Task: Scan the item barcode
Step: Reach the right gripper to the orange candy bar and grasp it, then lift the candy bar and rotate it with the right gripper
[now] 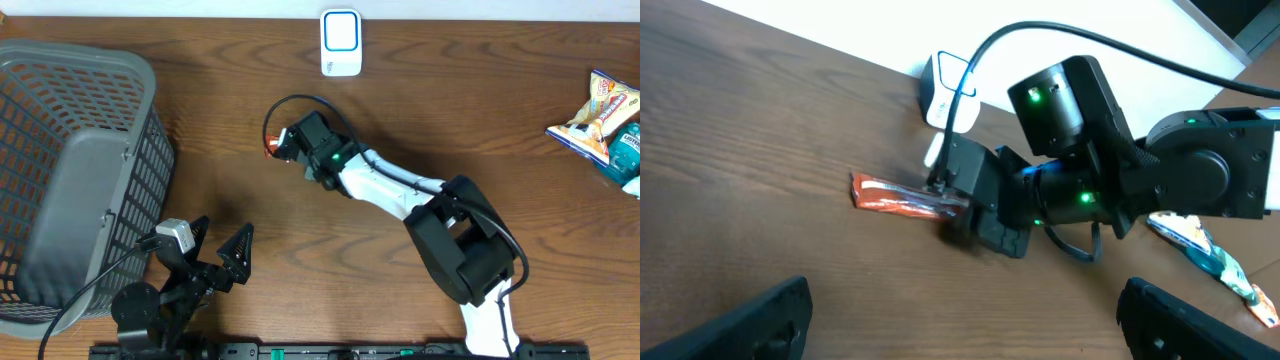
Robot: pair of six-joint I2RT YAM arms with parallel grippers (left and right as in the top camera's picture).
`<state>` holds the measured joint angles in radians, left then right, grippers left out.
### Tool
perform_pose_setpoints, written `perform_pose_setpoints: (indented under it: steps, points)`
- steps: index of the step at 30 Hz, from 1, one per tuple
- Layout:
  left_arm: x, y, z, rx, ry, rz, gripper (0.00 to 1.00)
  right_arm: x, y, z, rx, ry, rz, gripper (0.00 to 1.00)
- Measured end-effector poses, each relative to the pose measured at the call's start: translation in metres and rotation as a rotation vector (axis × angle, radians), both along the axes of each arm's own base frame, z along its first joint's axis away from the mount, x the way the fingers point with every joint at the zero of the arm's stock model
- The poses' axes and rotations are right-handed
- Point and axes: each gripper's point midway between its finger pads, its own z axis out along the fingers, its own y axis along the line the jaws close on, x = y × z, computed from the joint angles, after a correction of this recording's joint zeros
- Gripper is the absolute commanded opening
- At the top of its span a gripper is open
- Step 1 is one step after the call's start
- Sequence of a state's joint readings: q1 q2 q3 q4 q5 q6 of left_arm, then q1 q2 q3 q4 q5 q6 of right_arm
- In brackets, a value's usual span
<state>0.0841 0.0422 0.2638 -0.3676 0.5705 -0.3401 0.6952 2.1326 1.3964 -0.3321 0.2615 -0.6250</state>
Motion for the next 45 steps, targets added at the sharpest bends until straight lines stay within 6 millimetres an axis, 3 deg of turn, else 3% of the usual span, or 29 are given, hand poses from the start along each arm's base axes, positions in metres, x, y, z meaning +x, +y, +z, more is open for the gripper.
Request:
perform_pose_setpoints:
  steps: [4,13,19,22,25,29,32,34,36,37,45]
  points:
    - [0.0,0.0,0.0,0.0,0.0,0.0,0.98,-0.001,-0.008,-0.005,0.025,0.054,0.011,0.01]
    - [0.0,0.0,0.0,0.0,0.0,0.0,0.98,-0.003,-0.01,-0.004,0.059,0.108,-0.016,0.01]
    - [0.0,0.0,0.0,0.0,0.001,0.0,0.98,-0.049,-0.019,0.005,0.1,0.444,-0.018,0.01]
    - [0.0,0.0,0.0,0.0,0.0,0.0,0.98,-0.073,-0.015,0.024,0.213,0.642,-0.013,0.01]
    - [0.0,0.0,0.0,0.0,0.0,0.0,0.98,-0.085,-0.005,0.051,0.396,0.797,-0.008,0.01]
    - [0.0,0.0,0.0,0.0,0.0,0.0,0.98,-0.1,-0.007,0.069,0.529,0.949,-0.037,0.01]
    - [0.0,0.0,0.0,0.0,0.0,0.0,0.98,-0.102,-0.008,0.071,0.55,0.976,-0.051,0.18]
    - [0.0,0.0,0.0,0.0,0.0,0.0,0.98,-0.102,-0.009,0.069,0.534,0.969,-0.054,0.64]
    - [0.0,0.0,0.0,0.0,0.0,0.0,0.98,-0.103,-0.009,0.067,0.518,0.964,-0.06,0.94]
    - [0.0,0.0,0.0,0.0,0.0,0.0,0.98,-0.102,-0.009,0.066,0.513,0.957,-0.058,0.99]
    - [0.0,0.0,0.0,0.0,0.0,0.0,0.98,-0.09,0.003,0.061,0.504,0.864,-0.008,0.99]
